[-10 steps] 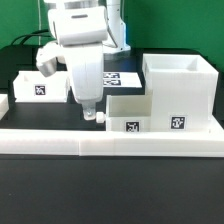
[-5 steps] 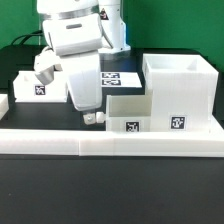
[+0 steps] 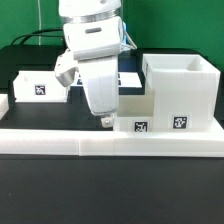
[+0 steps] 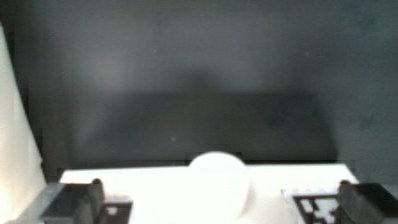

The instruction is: Assemble drawer

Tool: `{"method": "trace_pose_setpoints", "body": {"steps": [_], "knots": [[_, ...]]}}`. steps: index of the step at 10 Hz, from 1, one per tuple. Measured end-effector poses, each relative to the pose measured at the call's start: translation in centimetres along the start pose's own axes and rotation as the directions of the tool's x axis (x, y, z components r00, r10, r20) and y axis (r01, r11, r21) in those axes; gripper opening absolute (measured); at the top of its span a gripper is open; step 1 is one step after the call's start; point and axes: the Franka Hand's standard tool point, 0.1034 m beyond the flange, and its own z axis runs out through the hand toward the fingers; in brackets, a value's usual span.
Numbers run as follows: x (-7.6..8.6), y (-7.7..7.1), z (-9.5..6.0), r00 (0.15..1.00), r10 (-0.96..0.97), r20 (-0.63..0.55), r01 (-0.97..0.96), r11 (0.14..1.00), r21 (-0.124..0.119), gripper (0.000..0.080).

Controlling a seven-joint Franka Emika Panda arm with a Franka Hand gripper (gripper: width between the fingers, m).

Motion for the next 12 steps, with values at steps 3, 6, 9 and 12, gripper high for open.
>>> {"method": "trace_pose_setpoints", "body": {"steps": [3,6,9,12], "knots": [[0.8,0.1,0.2,0.999,-0.053,0.000,0.053,0.999,-0.001,0.0649],[1.1,0.2,0.1,0.999,-0.040,0.037,0.041,0.999,-0.002,0.0649],[1.0,0.2,0.2,0.999,-0.034,0.036,0.034,0.999,-0.001,0.0649],[0.8,0.2,0.5,0.993,-0.111,0.043,0.112,0.994,-0.003,0.0649]]}}
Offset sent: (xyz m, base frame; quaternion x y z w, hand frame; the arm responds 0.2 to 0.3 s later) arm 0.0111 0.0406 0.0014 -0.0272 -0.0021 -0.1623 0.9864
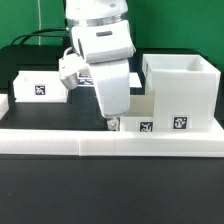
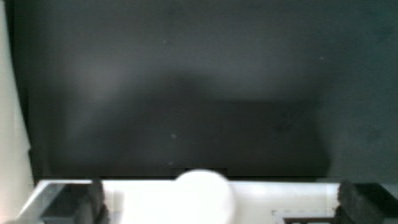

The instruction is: Assemble drawer

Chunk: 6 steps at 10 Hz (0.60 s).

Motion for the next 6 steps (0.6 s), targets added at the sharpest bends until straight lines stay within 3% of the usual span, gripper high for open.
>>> {"method": "trace_pose_setpoints", "body": {"steps": [2,6], "knots": [[0.25,-0.35,-0.31,0.999,0.049,0.022,-0.048,0.998,-0.028,0.0649],[0.13,-0.43,0.05,0.999,0.045,0.019,-0.045,0.999,-0.024,0.0649]]}}
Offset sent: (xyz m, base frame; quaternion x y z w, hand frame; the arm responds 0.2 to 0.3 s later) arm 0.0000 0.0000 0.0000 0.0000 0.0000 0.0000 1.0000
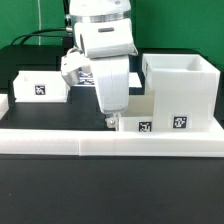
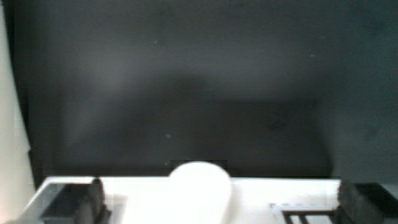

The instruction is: Assemble drawer

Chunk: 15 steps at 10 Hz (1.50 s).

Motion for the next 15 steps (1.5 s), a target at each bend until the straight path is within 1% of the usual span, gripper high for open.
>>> {"method": "trace_pose_setpoints", "body": {"steps": [1,2,8,9,11,13,14,15], "knots": [[0.1,0.0,0.3,1.000,-0.003,-0.001,0.003,1.000,-0.004,0.0649],[0.2,0.2,0.2,1.000,-0.015,0.009,0.015,1.000,-0.008,0.0649],[-0.1,0.1,0.4,1.000,0.007,0.021,-0.007,1.000,-0.003,0.0649],[-0.6,0.3,0.0,1.000,-0.001,0.024,0.001,1.000,0.007,0.0649],[-0.9,1.1,-0.7,1.000,0.003,0.027,-0.003,1.000,0.007,0.0649],[-0.5,1.4,-0.8,1.000,0.015,0.026,-0.015,1.000,0.003,0.0649],[0.1,1.4,-0.8,0.999,0.028,0.025,-0.028,1.000,0.004,0.0649],[0.4,1.4,-0.7,0.998,0.050,0.028,-0.050,0.999,0.003,0.0649]]}}
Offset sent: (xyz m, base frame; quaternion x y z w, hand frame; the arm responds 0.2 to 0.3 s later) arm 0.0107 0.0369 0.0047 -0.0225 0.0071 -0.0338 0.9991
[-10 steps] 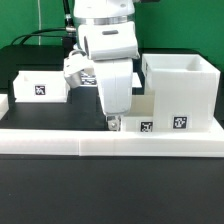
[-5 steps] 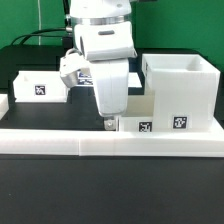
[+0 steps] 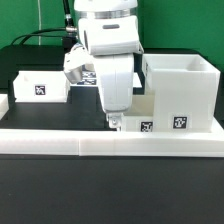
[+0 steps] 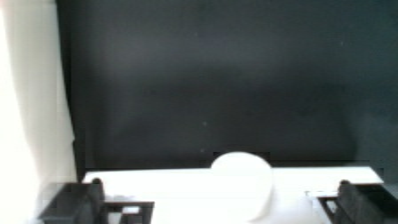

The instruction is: Assemble drawer

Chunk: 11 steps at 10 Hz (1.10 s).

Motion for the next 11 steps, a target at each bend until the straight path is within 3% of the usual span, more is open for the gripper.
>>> {"method": "trace_pose_setpoints", "body": {"steps": [2,7,9,11], "knots": [[1.8,0.1,0.1,0.999,0.040,-0.002,-0.040,0.999,0.002,0.0649],[1.9,0.0,0.2,0.999,0.040,0.001,-0.040,0.999,0.004,0.0649],[4.1,-0.1,0.4,1.000,0.007,-0.006,-0.007,1.000,0.009,0.0649],[4.2,-0.3,0.3,1.000,0.001,0.002,-0.001,0.999,0.045,0.0649]]}}
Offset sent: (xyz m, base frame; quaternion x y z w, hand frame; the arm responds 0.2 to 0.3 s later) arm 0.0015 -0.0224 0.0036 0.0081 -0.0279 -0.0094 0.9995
